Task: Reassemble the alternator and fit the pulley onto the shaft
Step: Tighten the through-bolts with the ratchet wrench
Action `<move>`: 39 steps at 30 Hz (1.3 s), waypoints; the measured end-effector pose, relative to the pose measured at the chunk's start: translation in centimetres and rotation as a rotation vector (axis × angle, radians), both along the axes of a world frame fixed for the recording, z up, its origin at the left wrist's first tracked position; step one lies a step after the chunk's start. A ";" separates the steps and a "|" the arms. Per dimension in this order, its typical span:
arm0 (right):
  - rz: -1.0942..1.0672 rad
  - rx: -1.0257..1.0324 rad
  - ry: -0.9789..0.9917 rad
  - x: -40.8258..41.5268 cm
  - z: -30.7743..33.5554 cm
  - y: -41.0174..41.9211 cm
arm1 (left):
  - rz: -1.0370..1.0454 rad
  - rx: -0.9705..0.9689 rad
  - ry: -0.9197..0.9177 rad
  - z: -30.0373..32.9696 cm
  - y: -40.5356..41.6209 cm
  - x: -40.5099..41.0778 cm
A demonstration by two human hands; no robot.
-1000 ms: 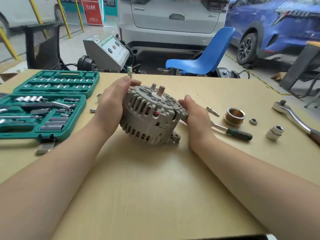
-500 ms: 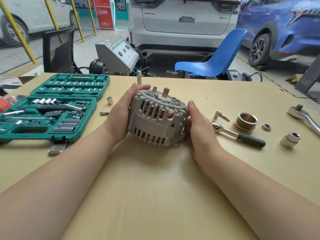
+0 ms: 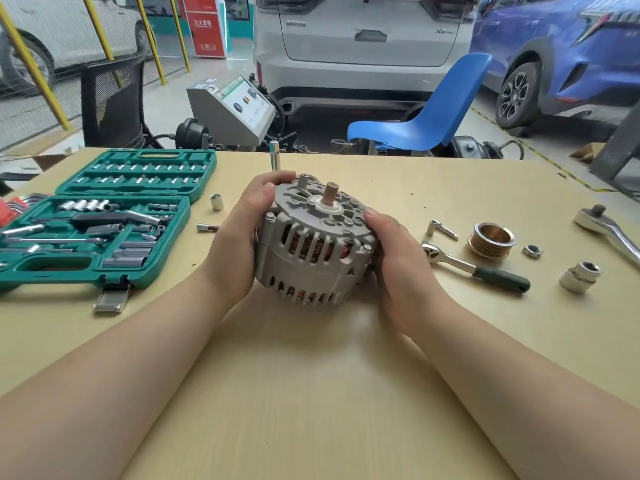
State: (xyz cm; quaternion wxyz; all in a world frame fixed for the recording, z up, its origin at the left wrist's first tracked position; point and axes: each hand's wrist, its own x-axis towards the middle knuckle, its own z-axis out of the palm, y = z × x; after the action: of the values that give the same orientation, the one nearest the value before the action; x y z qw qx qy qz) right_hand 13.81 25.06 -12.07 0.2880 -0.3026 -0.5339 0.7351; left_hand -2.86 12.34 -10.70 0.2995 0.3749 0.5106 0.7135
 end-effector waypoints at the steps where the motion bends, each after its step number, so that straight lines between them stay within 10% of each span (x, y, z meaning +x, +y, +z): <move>1: 0.010 0.018 0.027 0.0 -0.1 0.0 | -0.006 0.020 -0.005 -0.2 -0.1 0.1; 29: -0.151 0.063 -0.071 -1.8 0.9 -0.9 | 0.174 -0.056 -0.038 0.4 -0.1 1.5; 39: -0.353 0.641 -0.114 -0.3 2.7 -1.0 | -0.006 0.116 -0.310 -1.3 0.7 3.0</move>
State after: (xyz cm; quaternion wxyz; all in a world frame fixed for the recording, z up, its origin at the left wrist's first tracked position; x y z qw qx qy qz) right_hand 13.50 24.02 -9.42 0.4603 -0.3250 -0.6918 0.4516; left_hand 0.16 13.03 -11.95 0.3545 0.2784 0.4149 0.7903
